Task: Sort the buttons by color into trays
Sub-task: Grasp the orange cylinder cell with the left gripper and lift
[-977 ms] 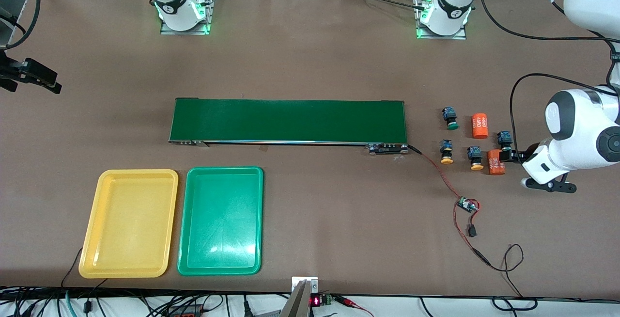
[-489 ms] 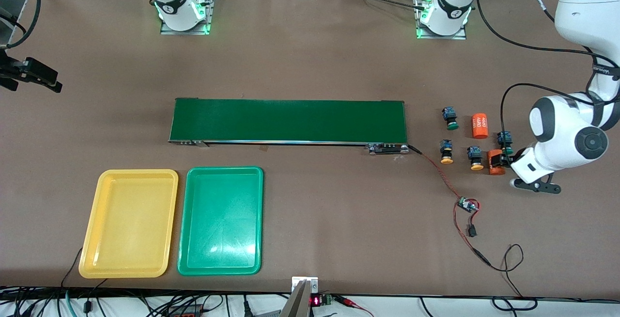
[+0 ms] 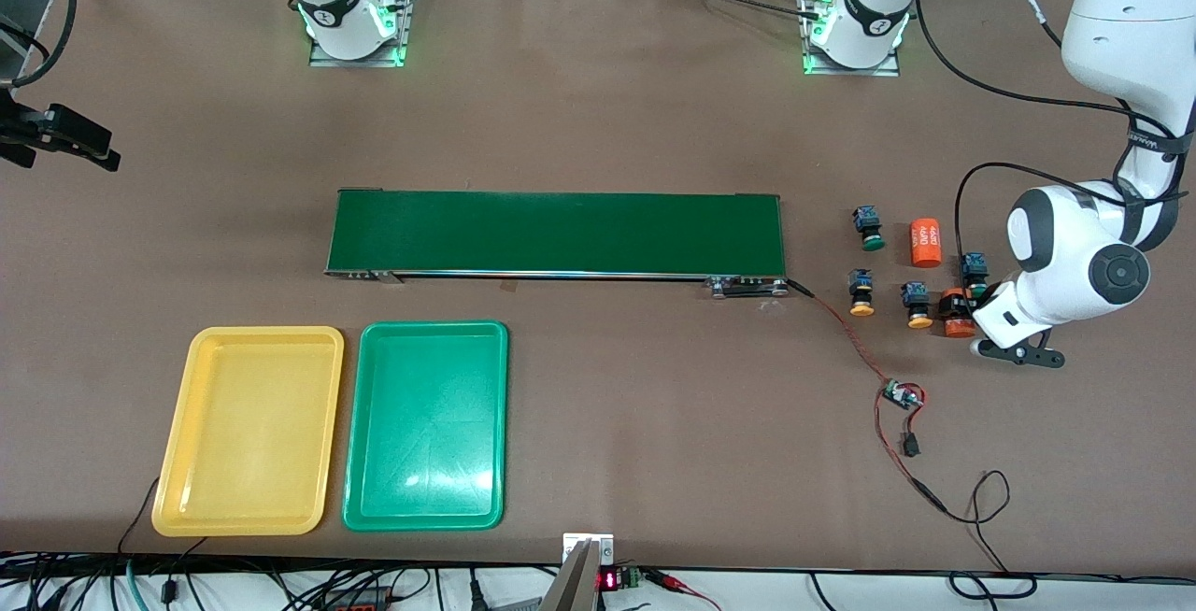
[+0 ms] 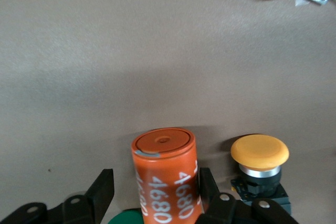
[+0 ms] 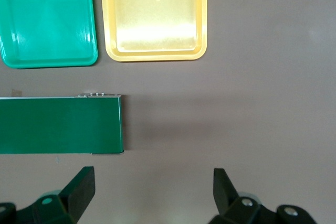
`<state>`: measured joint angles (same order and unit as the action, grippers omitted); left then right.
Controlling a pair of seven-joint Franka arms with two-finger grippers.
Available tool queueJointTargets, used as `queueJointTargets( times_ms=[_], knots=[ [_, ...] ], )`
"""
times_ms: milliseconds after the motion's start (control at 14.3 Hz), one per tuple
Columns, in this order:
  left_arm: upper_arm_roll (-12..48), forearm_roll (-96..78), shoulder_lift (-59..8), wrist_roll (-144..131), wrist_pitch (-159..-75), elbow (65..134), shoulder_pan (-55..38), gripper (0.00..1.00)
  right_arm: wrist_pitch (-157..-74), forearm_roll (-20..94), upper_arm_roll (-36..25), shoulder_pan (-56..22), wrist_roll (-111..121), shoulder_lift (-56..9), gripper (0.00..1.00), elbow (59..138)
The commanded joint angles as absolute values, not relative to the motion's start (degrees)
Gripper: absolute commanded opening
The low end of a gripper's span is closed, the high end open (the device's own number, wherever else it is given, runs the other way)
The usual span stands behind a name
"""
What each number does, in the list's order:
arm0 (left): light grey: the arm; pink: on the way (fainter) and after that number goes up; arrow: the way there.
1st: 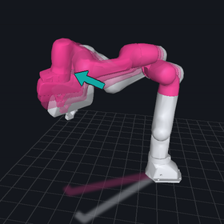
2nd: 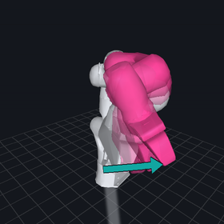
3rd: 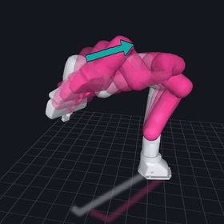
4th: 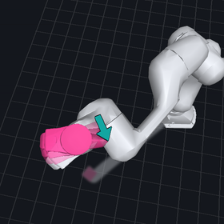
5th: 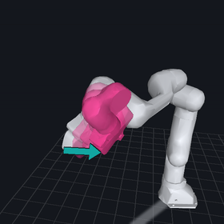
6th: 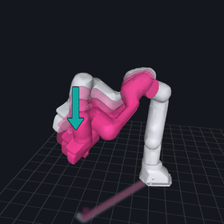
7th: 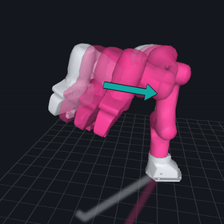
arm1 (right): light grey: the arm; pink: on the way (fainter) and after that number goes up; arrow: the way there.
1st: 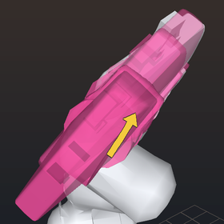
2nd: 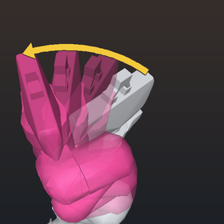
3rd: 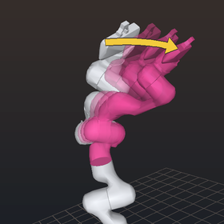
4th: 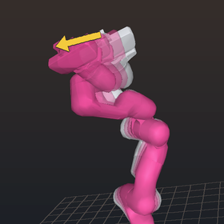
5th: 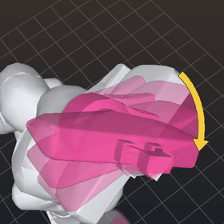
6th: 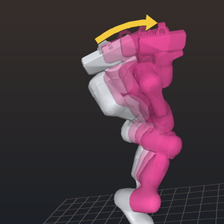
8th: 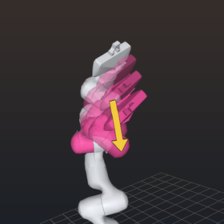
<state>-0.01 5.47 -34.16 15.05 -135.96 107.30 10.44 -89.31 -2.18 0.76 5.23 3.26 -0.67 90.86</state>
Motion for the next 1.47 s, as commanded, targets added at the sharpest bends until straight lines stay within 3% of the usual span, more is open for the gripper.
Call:
queueJointTargets(
  times_ms=[0,140,419,698,838,977,1396],
  knots=[
    [0.6,5.9,-33.8,16.0,-136.5,108.0,11.2,0.42,-88.2,-1.7,1.1,5.7,3.8,0.1,1.00,90.5],
    [0.8,5.5,-33.1,15.4,-135.0,107.7,11.1,0.34,-88.2,-1.8,1.2,5.7,3.6,0.1,1.00,90.4],
    [2.1,4.7,-30.1,15.2,-128.7,105.6,11.1,0.33,-88.2,-1.6,0.9,6.9,3.6,-0.2,1.00,90.4],
    [4.6,4.7,-27.1,15.2,-114.9,98.0,10.9,0.33,-88.5,-1.8,0.9,7.2,3.6,-0.1,1.00,90.4],
    [8.6,4.8,-25.7,15.8,-107.5,95.5,10.8,0.33,-89.4,-1.7,0.9,7.2,3.6,-0.3,1.00,90.4],
    [14.6,4.7,-25.1,16.0,-100.4,94.7,10.9,0.26,-89.6,-1.7,1.0,7.1,3.6,-0.3,1.00,90.4],
    [27.0,4.7,-26.5,34.8,-100.4,95.7,10.3,0.22,-89.6,-1.8,0.9,7.5,3.6,-0.5,1.00,90.4]
  ],
)
